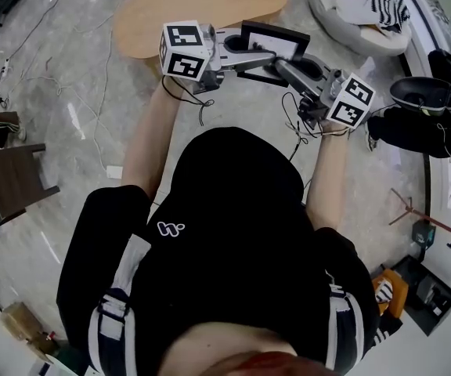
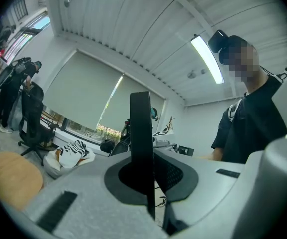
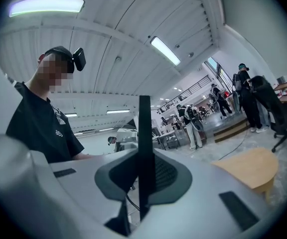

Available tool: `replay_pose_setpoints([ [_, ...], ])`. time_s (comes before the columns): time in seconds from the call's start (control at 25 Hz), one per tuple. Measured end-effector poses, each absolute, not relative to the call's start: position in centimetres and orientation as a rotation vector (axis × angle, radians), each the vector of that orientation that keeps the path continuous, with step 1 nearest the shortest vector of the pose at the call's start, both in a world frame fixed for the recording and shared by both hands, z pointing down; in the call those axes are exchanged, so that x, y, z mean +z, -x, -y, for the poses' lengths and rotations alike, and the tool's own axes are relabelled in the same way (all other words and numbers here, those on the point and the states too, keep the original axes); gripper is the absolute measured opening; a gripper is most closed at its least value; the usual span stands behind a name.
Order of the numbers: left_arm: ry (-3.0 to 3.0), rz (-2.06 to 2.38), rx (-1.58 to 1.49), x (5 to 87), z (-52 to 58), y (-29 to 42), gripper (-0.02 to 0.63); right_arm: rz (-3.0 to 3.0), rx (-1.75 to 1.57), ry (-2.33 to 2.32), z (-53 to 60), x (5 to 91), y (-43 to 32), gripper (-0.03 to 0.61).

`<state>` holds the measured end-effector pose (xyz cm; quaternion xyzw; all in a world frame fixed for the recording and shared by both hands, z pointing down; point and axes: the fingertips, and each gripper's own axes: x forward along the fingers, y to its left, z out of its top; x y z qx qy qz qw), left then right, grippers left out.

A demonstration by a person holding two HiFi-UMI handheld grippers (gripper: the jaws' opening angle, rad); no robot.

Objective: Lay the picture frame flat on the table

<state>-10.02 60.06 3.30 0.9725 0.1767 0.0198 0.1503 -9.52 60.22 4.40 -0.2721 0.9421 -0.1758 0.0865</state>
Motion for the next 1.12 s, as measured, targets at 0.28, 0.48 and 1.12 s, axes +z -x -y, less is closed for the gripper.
replay_pose_setpoints([
  [0.28,-2.793,-0.499,0.102,3.5,-58.4,6.4,0.017,-2.781,-0.527,0.816,-58.6,4.6,5.9,0.044],
  [0.48,-2.791,-0.528,0.128,4.6,-55.7,4.7,0.017,-2.757,-0.519,0.867,-55.9,5.8,4.2,0.044],
  [1.12,-2.648,-0.440,0.098,9.8,-28.6,-1.7,0.017,-2.735,-0.733,0.854,-29.0,10.8,-2.2,0.044],
])
